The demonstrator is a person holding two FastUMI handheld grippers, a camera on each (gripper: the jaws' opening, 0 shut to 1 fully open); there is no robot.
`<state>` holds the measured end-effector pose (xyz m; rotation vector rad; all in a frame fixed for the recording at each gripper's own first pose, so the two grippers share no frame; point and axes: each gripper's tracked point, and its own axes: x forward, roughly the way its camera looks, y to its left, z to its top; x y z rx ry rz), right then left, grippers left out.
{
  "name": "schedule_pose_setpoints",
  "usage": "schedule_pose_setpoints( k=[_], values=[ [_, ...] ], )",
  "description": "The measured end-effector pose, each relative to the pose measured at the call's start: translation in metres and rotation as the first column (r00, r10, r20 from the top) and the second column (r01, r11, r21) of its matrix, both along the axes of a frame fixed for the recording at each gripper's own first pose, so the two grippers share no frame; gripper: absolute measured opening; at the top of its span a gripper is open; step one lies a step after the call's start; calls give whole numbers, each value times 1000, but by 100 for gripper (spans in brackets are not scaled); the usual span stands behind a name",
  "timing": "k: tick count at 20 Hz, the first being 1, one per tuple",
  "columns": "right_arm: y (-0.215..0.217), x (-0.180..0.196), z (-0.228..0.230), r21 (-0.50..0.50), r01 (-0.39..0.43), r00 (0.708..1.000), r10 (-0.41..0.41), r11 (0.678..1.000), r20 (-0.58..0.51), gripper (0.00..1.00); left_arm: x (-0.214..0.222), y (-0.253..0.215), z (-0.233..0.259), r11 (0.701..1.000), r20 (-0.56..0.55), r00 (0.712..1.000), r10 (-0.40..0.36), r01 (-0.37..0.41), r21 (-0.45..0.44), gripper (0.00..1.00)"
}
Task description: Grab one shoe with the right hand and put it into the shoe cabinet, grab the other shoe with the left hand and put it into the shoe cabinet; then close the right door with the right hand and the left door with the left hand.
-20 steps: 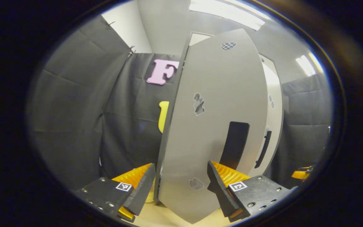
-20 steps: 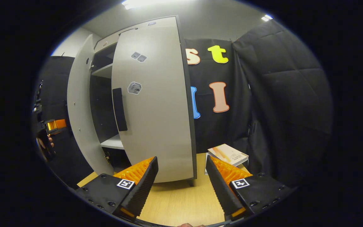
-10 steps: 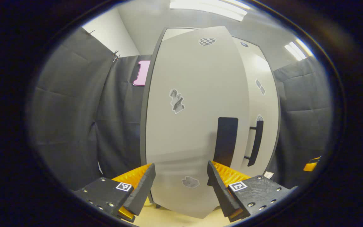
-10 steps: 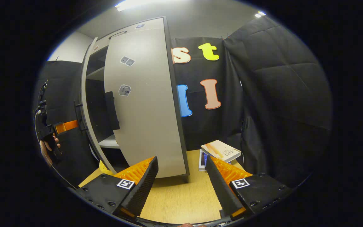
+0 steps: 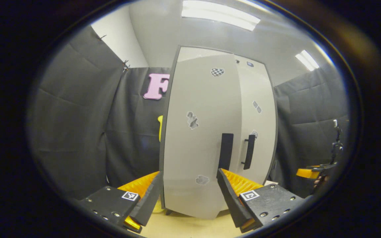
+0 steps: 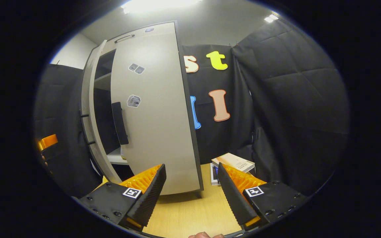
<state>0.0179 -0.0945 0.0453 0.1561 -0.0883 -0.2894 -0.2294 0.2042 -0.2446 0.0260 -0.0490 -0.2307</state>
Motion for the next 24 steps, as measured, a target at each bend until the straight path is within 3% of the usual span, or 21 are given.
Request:
schedule_pose_setpoints(
  k=[4, 7, 11, 12, 13, 15, 17, 24],
  values=[
    [19, 4, -20, -15, 29, 999, -30, 999, -38, 98, -43, 23, -6, 1000, 24, 1000, 8, -8, 8, 93],
    [34, 8, -35, -25, 6, 996, -8, 1000, -93, 98, -64, 37, -18, 996, 24, 998, 65, -67, 67, 94],
    [53, 11, -39, -21, -20, 994, 17, 1000, -108, 92, -80, 38, -43, 996, -20, 997, 76, -75, 48, 93],
    [57, 12, -40, -20, -32, 994, 30, 999, -110, 98, -83, 38, -47, 996, -27, 996, 79, -78, 44, 94],
    [60, 13, -40, -28, -43, 993, 39, 999, -114, 93, -85, 39, -49, 996, -31, 996, 82, -81, 44, 94],
    [65, 15, -41, -49, -73, 989, 66, 996, -130, 92, -87, 40, -50, 995, -27, 996, 87, -86, 50, 93],
    [66, 16, -40, -51, -85, 988, 78, 995, -133, 98, -87, 41, -54, 994, -30, 995, 96, -95, 51, 95],
    [62, 19, -37, -51, -83, 989, 76, 995, -126, 98, -82, 48, -69, 991, -67, 989, 133, -131, 39, 93]
  ],
)
